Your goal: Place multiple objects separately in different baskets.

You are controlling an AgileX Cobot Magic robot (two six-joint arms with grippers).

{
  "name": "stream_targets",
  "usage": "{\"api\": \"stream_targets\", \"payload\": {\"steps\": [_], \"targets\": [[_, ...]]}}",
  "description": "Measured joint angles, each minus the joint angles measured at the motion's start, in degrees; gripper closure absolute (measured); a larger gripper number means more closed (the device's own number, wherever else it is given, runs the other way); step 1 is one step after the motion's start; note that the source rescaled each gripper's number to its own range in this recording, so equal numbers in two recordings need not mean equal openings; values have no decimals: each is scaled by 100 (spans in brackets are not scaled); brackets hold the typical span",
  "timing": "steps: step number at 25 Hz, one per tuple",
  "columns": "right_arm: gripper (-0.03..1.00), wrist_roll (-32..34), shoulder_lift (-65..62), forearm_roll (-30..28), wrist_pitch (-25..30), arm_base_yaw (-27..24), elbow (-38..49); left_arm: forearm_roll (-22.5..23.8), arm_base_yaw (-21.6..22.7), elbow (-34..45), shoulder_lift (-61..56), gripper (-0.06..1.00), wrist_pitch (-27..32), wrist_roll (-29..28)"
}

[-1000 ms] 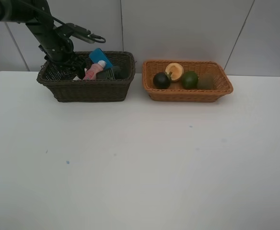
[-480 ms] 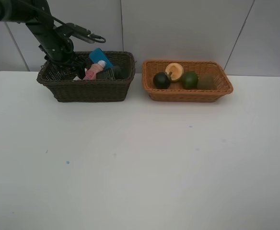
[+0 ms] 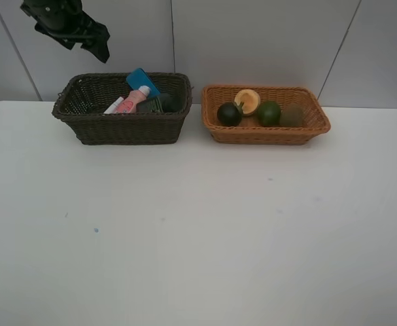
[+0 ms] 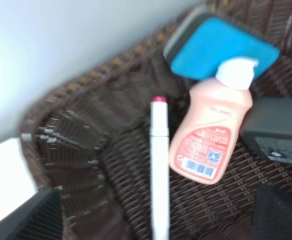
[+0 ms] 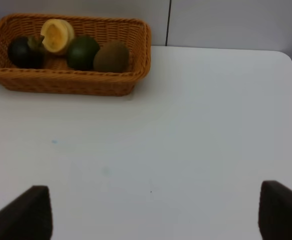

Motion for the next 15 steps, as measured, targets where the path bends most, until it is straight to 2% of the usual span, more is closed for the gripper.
{"api": "stream_targets", "payload": {"steps": [4, 10, 15], "targets": [[-3, 0, 0, 0, 0, 0, 0, 531, -156, 0, -649, -5, 412, -121], [-3, 0, 0, 0, 0, 0, 0, 1050, -462, 34, -1331, -5, 1343, -246], [-3, 0, 0, 0, 0, 0, 0, 1516, -797, 601, -2018, -5, 1664, -458]]}}
